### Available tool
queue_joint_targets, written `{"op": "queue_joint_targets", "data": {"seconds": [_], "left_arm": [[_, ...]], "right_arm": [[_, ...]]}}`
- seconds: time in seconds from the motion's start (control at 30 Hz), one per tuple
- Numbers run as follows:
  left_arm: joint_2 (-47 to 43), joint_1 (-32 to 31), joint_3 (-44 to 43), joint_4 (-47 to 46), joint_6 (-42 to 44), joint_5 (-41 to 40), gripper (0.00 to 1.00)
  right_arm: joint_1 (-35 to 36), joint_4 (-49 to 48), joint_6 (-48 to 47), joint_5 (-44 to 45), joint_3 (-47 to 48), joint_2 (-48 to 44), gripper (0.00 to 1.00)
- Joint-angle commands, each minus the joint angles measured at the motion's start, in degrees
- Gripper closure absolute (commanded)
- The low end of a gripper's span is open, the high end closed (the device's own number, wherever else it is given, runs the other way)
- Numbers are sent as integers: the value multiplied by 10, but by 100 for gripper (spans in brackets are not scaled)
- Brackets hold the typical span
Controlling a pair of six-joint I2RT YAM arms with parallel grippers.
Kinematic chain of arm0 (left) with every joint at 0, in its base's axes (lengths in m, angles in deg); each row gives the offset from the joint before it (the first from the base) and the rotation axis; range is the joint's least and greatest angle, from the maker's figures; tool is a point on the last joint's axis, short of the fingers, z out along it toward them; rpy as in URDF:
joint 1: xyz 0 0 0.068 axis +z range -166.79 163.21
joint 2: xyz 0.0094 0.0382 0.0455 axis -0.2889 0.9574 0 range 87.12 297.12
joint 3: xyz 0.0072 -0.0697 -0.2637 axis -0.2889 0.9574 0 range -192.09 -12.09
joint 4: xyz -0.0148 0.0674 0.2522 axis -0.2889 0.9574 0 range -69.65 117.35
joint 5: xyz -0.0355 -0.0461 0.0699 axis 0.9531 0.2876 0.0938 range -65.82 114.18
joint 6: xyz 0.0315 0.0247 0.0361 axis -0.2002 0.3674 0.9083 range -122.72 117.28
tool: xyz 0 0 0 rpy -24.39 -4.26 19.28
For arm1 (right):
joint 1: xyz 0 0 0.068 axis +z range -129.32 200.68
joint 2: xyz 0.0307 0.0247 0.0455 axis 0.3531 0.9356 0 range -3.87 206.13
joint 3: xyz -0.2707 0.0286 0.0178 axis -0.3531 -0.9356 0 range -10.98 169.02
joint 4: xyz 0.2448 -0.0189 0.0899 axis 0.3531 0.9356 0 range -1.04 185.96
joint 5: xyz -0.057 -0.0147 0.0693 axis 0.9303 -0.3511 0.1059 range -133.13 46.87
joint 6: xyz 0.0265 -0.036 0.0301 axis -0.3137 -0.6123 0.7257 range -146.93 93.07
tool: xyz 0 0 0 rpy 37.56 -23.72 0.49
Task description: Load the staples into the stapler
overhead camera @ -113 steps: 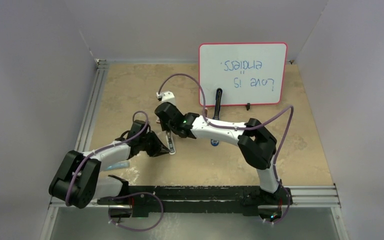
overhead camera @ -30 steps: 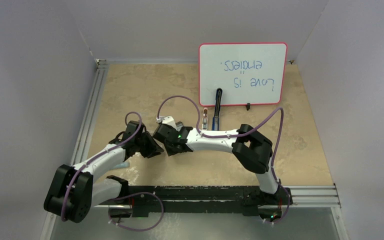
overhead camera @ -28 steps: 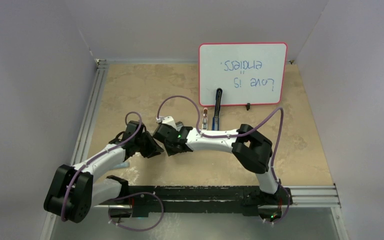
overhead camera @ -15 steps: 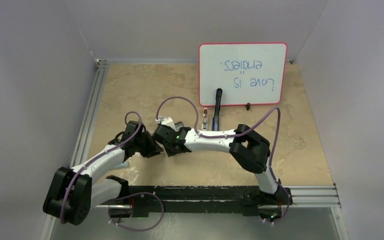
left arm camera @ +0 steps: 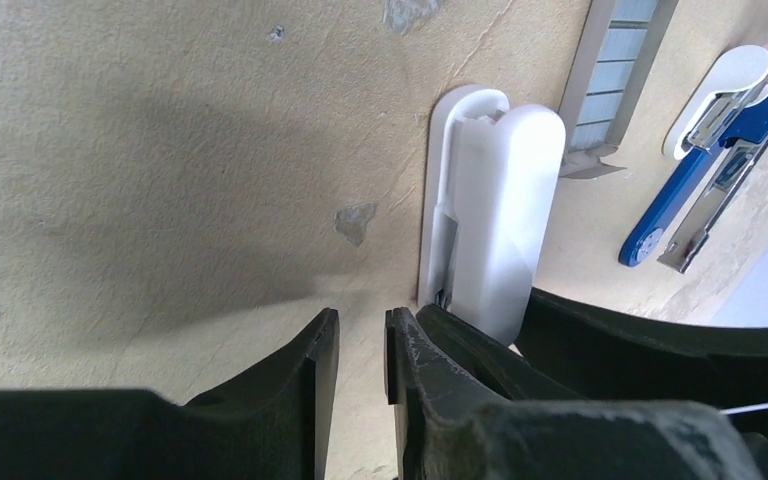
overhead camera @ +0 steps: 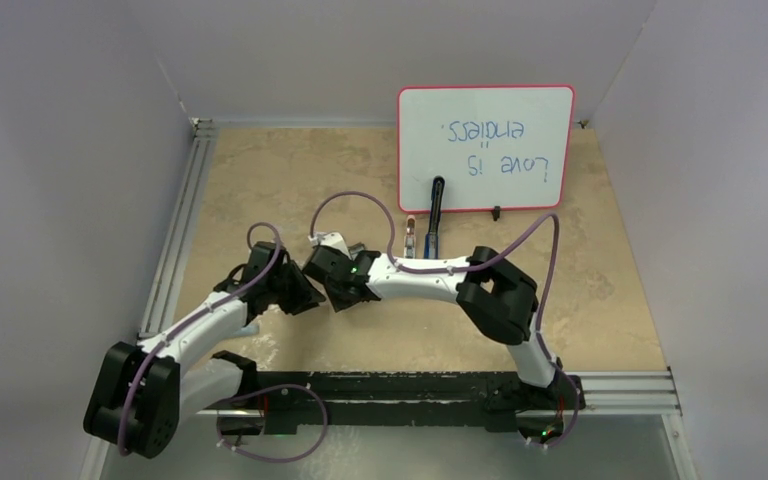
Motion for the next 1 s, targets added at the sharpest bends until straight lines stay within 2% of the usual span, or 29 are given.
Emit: {"op": "queue_joint_targets", "data": {"seconds": [0.0,0.3,0.5,0.63,0.73,0.87,0.97], "left_arm": [[-29,3,-30,13,5,-21,76],[-63,3,-53,57,6,-60,71],[-99,3,-68,80,12,-72,71],[-136,3,-81,53,53,-19,60],[-144,4,-97,11,91,50,50],[-86,3,-152,-10,134,129,45],[-16,2,-183,-30,143,189,40]], "right_arm": [[-11,-32,0,11,34,23,61],[-30,-14,-5,33,73,-28,38],[-41,-17,-1,51,55,-87,35],[-69,-20,24,117,16,-164,35],[-110,-20,43,151,-29,-219,36],[-175,-33,47,167,-71,-250,32],[-213,-53,30,163,-77,-226,29]]}}
